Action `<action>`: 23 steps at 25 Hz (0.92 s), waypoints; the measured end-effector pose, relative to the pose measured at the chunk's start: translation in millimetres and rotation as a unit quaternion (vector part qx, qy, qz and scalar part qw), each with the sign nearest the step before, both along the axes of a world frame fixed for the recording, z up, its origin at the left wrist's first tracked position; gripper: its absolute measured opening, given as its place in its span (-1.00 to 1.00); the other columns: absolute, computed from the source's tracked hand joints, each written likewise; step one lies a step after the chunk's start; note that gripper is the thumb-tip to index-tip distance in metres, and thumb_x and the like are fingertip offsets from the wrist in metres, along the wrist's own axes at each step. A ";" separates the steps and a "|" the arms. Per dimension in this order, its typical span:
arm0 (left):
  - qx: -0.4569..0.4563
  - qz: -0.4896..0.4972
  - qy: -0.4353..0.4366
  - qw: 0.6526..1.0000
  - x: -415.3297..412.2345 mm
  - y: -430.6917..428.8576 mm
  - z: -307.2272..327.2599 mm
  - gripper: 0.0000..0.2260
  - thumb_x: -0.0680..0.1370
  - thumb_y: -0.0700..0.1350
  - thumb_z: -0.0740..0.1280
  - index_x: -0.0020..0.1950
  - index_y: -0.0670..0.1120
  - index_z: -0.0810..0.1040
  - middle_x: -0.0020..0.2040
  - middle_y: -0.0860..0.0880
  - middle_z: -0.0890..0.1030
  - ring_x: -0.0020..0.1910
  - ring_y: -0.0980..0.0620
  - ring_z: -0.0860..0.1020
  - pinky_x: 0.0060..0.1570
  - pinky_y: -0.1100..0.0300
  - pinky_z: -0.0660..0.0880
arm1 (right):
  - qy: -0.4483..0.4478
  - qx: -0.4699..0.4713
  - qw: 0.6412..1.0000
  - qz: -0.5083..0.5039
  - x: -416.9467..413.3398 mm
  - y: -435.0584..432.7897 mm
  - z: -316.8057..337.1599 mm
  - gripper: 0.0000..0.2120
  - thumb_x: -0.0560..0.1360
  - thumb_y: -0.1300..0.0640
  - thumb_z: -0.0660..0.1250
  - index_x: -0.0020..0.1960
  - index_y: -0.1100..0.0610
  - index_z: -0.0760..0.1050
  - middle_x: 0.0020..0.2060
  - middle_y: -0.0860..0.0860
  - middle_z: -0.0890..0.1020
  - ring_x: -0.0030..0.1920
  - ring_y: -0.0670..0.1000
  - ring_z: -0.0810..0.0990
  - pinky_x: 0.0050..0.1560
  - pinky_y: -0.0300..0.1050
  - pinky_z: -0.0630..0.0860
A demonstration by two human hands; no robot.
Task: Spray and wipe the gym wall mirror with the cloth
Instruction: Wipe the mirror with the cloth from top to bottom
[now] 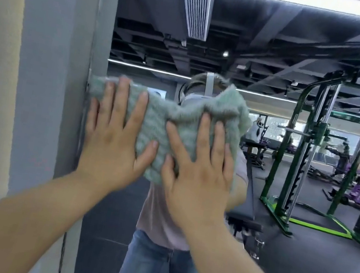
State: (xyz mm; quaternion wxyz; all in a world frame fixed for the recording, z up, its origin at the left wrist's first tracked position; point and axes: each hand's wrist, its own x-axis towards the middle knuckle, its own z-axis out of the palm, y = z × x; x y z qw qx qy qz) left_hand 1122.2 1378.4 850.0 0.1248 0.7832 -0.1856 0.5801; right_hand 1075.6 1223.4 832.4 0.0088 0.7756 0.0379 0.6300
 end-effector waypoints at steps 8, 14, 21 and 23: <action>-0.006 0.012 0.027 1.000 3.0 14.7 35.0 -0.23 0.46 0.28 -0.01 0.59 0.04 -0.17 0.58 -0.12 -0.22 0.55 -0.10 -0.24 0.46 -0.06 -0.26 | 0.021 -0.018 0.999 -0.032 6.5 15.2 30.4 -0.47 0.49 -0.16 0.13 0.46 -0.29 0.24 0.55 0.05 0.16 0.52 0.12 0.08 0.43 0.04 -0.01; -0.028 0.013 -0.004 1.000 4.0 6.5 -15.6 -0.28 0.49 0.26 -0.03 0.59 0.03 -0.11 0.59 -0.11 -0.18 0.56 -0.08 -0.21 0.48 -0.01 -0.27 | 0.004 0.008 0.999 -0.043 8.7 18.5 -15.9 -0.47 0.52 -0.12 0.05 0.49 -0.25 0.20 0.56 0.10 0.12 0.55 0.14 0.06 0.47 0.05 -0.05; -0.017 0.026 0.007 1.000 -4.5 -12.4 -174.2 -0.28 0.47 0.30 -0.11 0.58 0.08 -0.19 0.58 -0.06 -0.28 0.53 -0.02 -0.32 0.47 0.01 -0.33 | 0.000 -0.032 0.997 -0.064 -2.6 -9.4 -165.4 -0.48 0.50 -0.14 0.09 0.47 -0.24 0.25 0.53 0.11 0.20 0.53 0.14 0.15 0.44 0.02 -0.02; -0.020 0.027 -0.003 0.999 -1.5 -9.7 -150.7 -0.26 0.44 0.31 -0.12 0.58 0.08 -0.18 0.58 -0.06 -0.27 0.54 -0.02 -0.30 0.46 0.00 -0.33 | 0.016 -0.052 0.995 -0.079 -6.0 -9.1 -140.9 -0.47 0.52 -0.18 0.05 0.49 -0.28 0.17 0.56 0.09 0.11 0.55 0.12 0.06 0.44 0.03 -0.06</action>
